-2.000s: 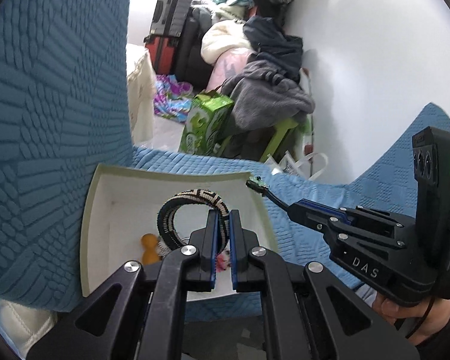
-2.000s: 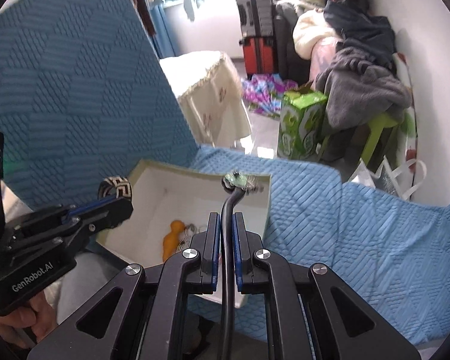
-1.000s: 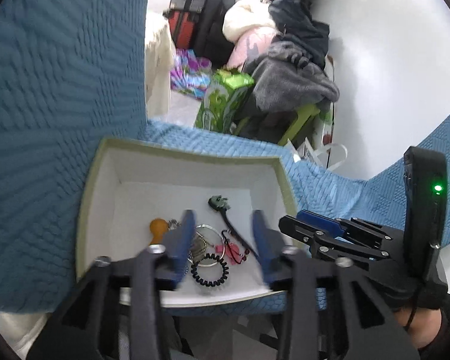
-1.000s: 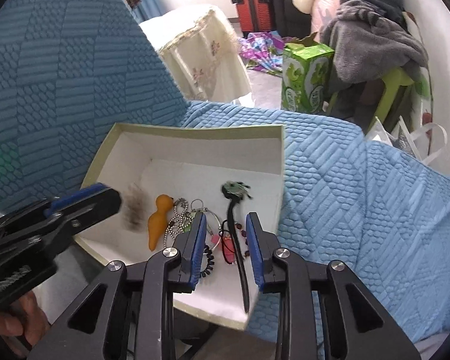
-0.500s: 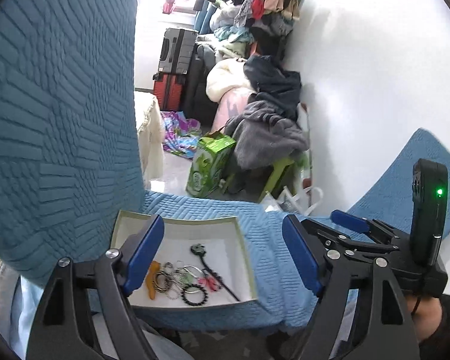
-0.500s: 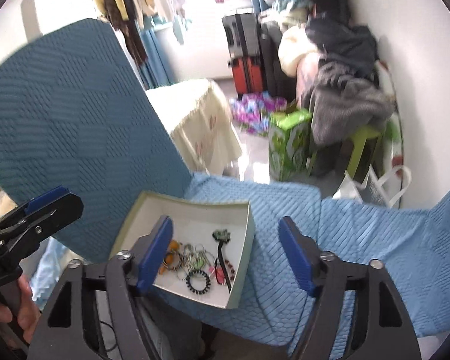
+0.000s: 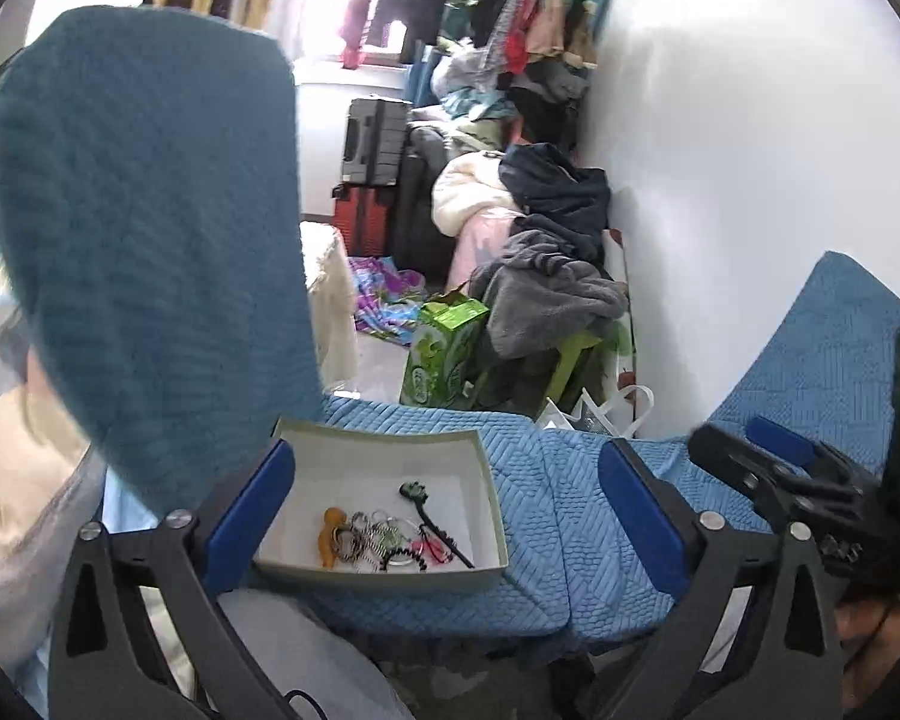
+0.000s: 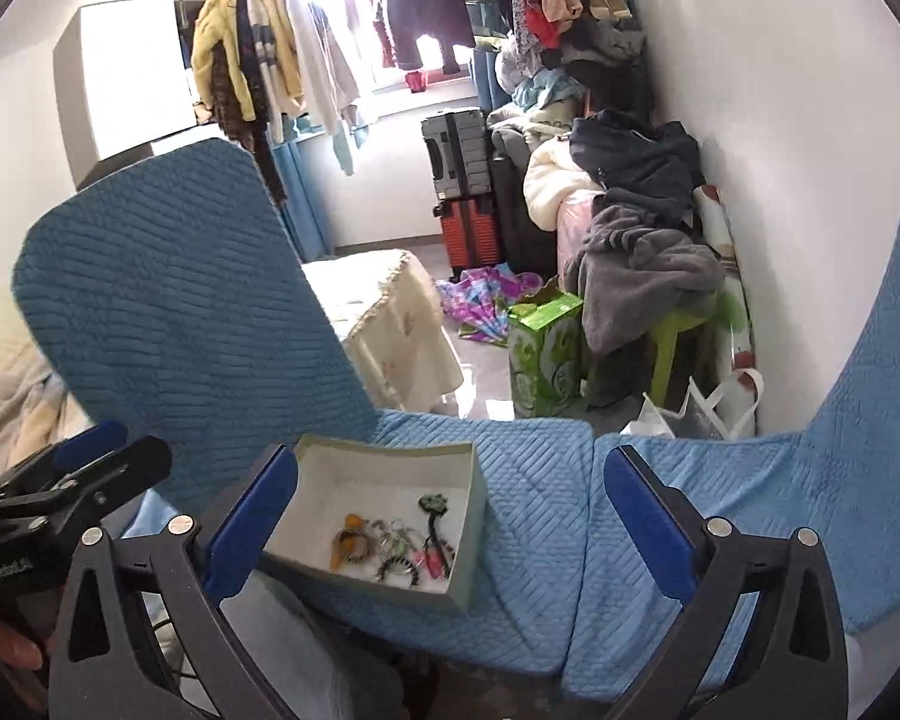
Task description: Organize jewelry
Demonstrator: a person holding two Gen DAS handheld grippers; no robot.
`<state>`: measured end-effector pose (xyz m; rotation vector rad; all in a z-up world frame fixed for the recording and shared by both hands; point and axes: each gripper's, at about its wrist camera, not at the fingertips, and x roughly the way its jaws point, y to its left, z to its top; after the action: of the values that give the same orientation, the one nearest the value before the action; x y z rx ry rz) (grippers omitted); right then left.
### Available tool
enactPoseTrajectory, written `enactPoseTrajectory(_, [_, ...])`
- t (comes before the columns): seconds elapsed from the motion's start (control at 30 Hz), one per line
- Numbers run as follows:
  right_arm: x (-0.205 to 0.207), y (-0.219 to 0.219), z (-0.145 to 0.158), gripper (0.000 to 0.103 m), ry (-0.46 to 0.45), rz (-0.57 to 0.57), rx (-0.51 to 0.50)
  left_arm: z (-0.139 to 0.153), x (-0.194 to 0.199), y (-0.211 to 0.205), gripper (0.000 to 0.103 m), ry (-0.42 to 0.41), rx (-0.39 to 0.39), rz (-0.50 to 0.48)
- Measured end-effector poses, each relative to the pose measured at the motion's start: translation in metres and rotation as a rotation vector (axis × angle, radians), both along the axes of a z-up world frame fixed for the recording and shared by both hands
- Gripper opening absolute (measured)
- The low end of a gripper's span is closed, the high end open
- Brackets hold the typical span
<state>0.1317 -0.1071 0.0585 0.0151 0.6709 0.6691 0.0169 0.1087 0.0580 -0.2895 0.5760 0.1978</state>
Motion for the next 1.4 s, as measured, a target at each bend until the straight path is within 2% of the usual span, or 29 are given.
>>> enactPoseTrajectory(0.13, [-0.017, -0.007, -0.007, 0.103, -0.009, -0.006, -0.005, -0.009, -0.007, 0.0, 0.101, 0.027, -0.012, 0.016])
enactPoseTrajectory(0.23, [-0.026, -0.013, -0.013, 0.103, -0.01, -0.02, 0.012, -0.013, -0.009, -0.008, 0.101, 0.067, 0.067, 0.033])
enactPoseTrajectory(0.43, [-0.044, -0.022, -0.028, 0.103, -0.061, -0.043, -0.021, -0.026, -0.012, -0.01, 0.101, 0.103, 0.089, 0.037])
enactPoseTrajectory(0.6, [-0.043, -0.026, -0.043, 0.103, -0.024, -0.067, -0.043, -0.039, -0.014, -0.014, 0.101, 0.129, 0.123, 0.041])
enactPoseTrajectory(1.07, [-0.046, -0.023, -0.061, 0.103, -0.009, -0.104, -0.059, -0.066, -0.009, -0.009, 0.101, 0.177, 0.079, 0.018])
enactPoseTrajectory(1.4, [-0.046, -0.028, -0.063, 0.103, -0.012, -0.16, -0.084, -0.067, -0.011, -0.003, 0.101, 0.174, 0.055, 0.03])
